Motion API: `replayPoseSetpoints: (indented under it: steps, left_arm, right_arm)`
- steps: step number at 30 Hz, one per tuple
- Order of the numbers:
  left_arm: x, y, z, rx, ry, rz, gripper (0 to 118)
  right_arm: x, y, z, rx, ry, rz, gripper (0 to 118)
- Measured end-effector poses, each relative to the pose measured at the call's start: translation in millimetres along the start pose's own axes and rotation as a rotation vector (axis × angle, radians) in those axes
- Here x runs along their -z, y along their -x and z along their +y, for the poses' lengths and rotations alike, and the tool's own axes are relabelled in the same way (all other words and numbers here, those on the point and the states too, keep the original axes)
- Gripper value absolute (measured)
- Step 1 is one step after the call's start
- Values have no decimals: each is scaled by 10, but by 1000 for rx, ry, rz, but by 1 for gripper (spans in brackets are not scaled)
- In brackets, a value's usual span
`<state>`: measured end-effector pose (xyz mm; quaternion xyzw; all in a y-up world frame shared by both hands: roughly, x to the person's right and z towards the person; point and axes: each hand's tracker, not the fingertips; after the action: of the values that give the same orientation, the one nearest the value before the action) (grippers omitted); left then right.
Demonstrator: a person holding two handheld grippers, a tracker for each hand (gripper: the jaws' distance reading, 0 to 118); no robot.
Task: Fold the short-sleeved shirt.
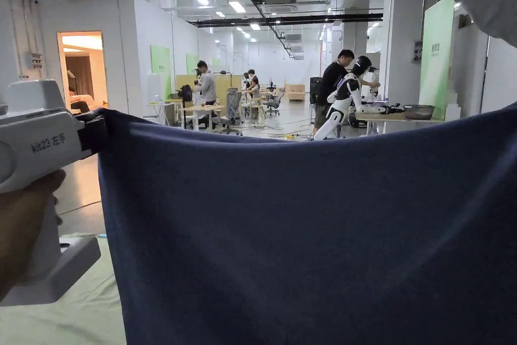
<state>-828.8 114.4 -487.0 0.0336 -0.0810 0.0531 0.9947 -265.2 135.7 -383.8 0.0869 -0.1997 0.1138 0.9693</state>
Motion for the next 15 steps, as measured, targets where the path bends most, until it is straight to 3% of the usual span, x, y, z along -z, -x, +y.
replayPoseSetpoints:
  steps: [15]
  left_arm:
    - [941,-168,-345,-32,57,67,6]
  right_arm:
    - [707,367,-371,-6,28,-25,9]
